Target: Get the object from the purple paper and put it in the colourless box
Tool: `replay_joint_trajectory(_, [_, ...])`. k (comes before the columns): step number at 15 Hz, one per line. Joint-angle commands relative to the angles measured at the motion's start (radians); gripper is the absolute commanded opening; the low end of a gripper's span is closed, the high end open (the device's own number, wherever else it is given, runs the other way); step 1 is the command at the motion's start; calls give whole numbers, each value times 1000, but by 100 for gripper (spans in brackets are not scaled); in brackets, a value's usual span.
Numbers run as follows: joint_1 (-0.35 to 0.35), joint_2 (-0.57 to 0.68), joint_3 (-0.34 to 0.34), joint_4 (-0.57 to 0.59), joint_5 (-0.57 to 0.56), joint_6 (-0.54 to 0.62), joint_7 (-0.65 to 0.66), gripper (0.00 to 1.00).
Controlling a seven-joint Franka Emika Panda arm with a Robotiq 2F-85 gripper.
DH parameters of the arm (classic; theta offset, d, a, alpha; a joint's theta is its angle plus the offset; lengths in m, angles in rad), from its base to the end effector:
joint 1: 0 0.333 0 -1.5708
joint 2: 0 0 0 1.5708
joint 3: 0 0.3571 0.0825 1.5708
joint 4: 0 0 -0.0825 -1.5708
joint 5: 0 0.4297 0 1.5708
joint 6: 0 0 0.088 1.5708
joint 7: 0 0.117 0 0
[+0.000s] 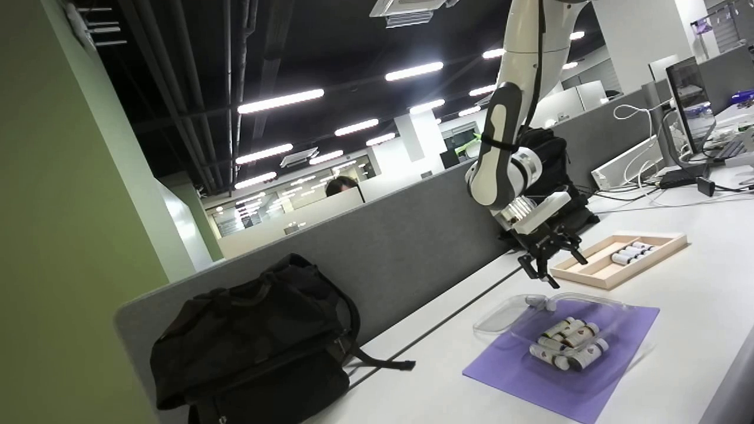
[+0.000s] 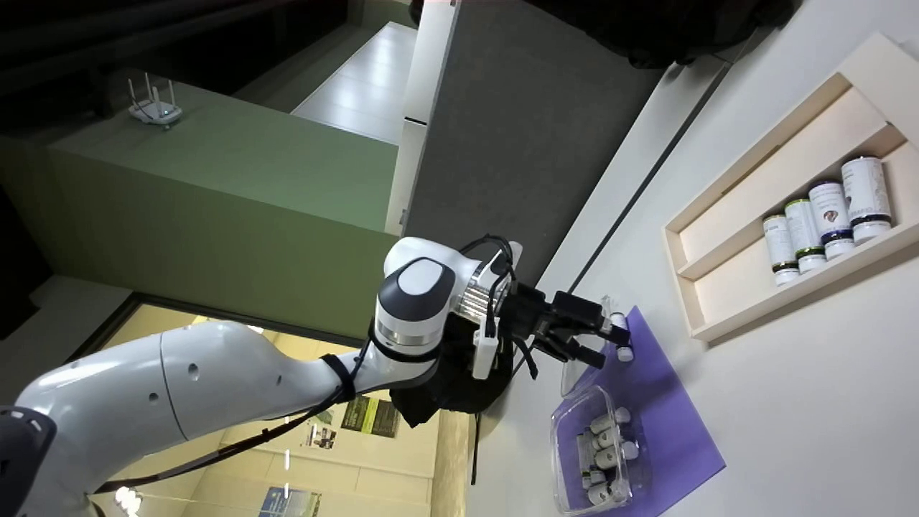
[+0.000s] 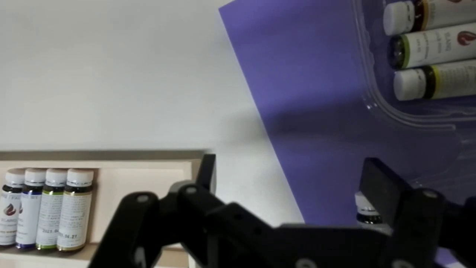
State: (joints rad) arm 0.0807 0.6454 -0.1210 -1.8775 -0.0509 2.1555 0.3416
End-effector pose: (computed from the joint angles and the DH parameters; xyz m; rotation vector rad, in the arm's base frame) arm 0.6376 -0.0277 0.1286 2.8912 -0.4891 -0.5084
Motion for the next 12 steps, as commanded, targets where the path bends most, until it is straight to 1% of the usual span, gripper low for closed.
replay_joint_trajectory(1, [12, 26, -17, 42, -37, -47, 52, 100])
replay_joint_trajectory(7, [7, 80, -5, 53, -25, -24, 35, 100])
replay_joint_trajectory(8, [6, 84, -2, 51, -21, 2, 31, 100])
replay_joint_trajectory(12, [-1, 72, 20, 12, -1, 176, -4, 100])
